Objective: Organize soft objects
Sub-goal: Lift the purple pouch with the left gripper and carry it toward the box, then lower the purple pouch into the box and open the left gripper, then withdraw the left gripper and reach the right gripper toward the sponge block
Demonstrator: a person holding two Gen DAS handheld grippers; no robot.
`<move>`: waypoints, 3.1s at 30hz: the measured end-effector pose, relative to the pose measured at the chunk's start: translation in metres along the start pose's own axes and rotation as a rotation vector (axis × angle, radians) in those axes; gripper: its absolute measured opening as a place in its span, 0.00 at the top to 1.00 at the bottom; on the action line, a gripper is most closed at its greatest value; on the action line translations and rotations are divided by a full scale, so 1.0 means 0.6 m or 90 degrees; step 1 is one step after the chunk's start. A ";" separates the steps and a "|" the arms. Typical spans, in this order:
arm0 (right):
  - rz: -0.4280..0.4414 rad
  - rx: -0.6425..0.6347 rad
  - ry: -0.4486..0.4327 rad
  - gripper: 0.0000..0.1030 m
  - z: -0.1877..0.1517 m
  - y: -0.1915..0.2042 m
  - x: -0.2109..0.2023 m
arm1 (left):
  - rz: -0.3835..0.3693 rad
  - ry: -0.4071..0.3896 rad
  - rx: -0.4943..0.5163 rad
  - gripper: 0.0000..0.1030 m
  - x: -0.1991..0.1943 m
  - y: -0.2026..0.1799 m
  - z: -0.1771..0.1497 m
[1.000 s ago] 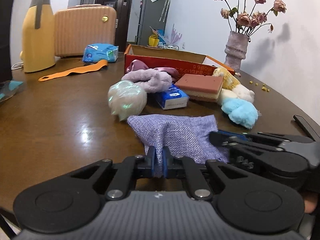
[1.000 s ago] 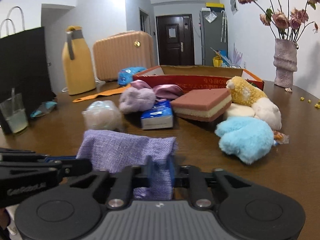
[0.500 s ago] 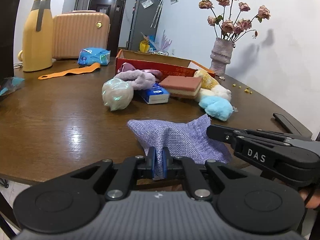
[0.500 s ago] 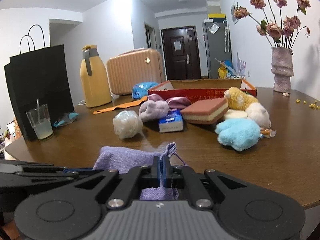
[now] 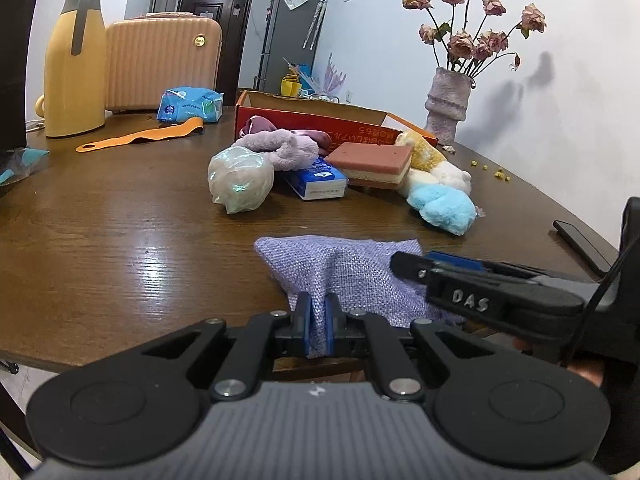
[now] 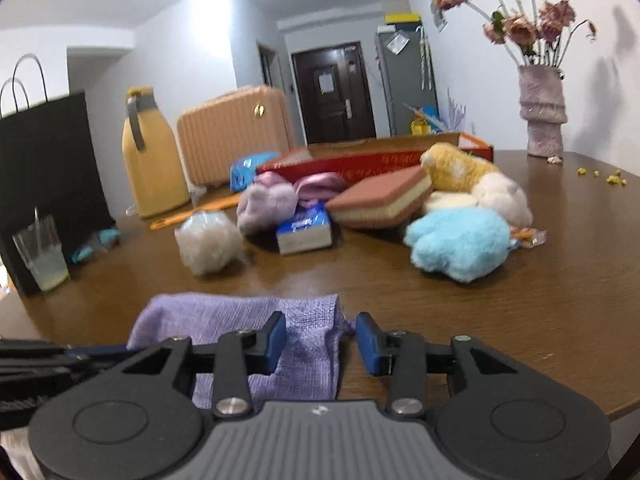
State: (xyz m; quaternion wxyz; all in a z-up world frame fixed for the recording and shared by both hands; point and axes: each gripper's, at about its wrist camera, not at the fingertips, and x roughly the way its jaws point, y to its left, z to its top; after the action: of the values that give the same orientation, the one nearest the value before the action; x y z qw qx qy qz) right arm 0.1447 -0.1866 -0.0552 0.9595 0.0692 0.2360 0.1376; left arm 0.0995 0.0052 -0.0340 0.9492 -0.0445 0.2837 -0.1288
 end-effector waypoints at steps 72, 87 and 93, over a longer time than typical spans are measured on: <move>-0.021 -0.110 -0.092 0.15 0.296 -0.118 -0.008 | 0.132 -0.198 0.081 0.03 0.029 0.032 0.240; -0.026 -0.046 -0.109 0.14 0.076 -0.059 -0.109 | 0.092 -0.152 0.081 0.00 -0.029 0.039 0.091; -0.022 -0.067 -0.080 0.14 0.069 -0.051 -0.096 | 0.106 -0.171 0.066 0.00 -0.029 0.054 0.112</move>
State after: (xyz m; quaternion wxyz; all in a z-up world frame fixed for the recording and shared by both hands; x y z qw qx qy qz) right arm 0.1226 -0.2355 0.0003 0.9769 0.0228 0.1691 0.1289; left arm 0.1299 0.0419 0.0261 0.9870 0.0118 0.1502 -0.0568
